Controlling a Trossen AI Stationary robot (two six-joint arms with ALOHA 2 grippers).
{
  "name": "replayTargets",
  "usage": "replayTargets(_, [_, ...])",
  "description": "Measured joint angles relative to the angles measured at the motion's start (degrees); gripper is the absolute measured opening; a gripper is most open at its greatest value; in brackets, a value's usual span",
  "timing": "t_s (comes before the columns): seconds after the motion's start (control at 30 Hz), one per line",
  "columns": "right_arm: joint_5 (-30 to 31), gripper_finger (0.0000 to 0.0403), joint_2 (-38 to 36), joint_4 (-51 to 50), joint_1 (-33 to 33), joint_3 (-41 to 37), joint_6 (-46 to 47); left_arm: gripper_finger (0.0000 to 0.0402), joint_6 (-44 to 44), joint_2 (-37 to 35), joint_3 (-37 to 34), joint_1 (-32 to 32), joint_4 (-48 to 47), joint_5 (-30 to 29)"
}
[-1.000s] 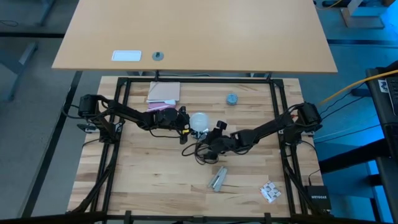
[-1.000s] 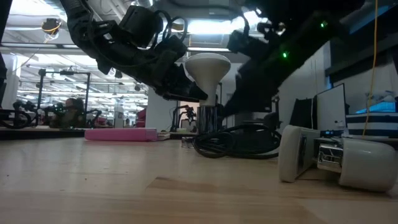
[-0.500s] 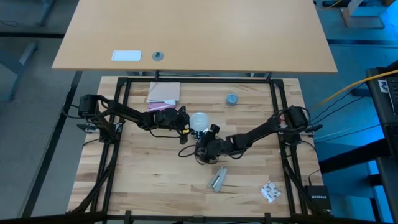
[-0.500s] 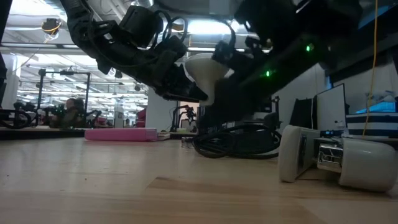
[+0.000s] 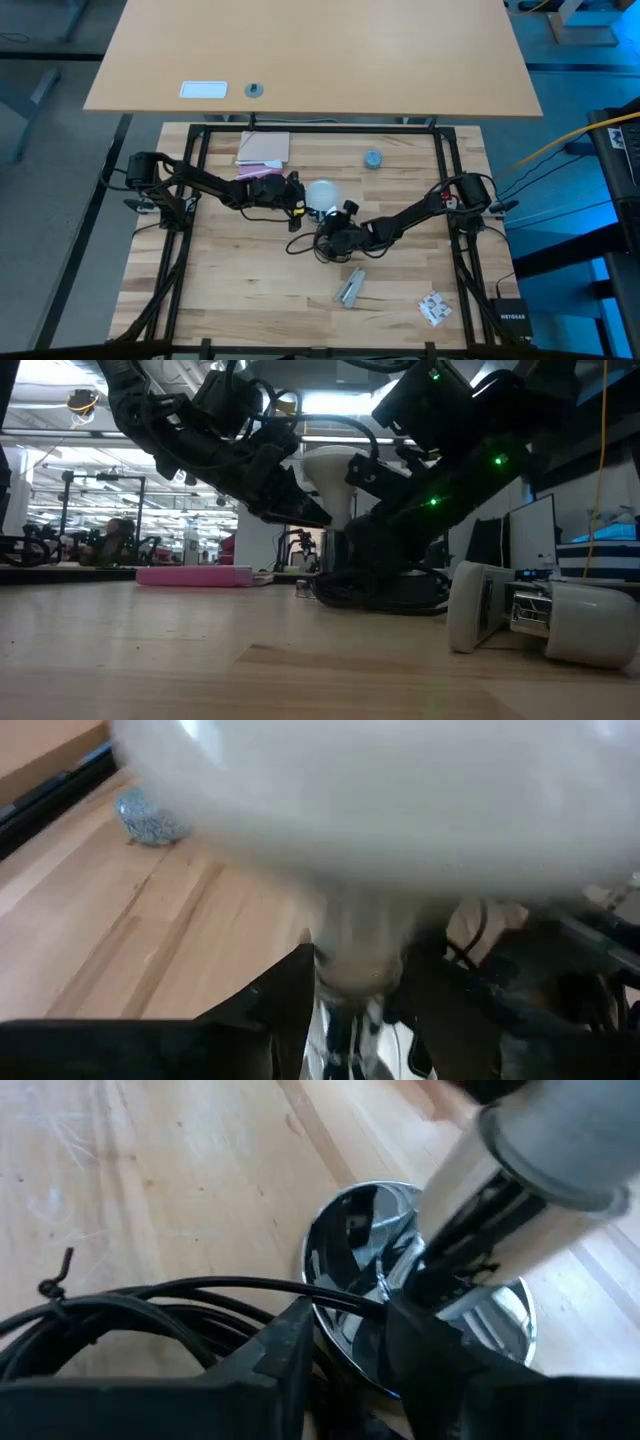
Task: Screw lightbulb
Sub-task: Insert light bulb into the lamp
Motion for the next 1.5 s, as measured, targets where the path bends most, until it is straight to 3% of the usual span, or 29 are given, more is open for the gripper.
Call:
replayTargets(0.2, [0.77, 0.0072, -0.03, -0.96, 0.04, -0.09, 2.39, 0.0153, 0.00, 0.00, 0.00, 0.00, -0.53, 0.03])
replayTargets(0.37, [-0.50, 0.0051, -0.67, -1.30, 0.00, -0.20, 1.11, 0.0153, 0.00, 0.00, 0.00, 0.00, -1.14, 0.03])
replayTargets(1.1, [-1.06, 0.0051, -1.05, -1.44, -0.02, -0.27, 0.35, 0.0153, 1.93, 0.00, 0.00, -0.09, 2.18, 0.14])
replayTargets(1.5, [-1.58, 0.0051, -9.03, -5.73, -0.07, -0.46, -5.80, 0.0153, 1.61, -3.35, 0.00, 0.07, -7.23, 0.16])
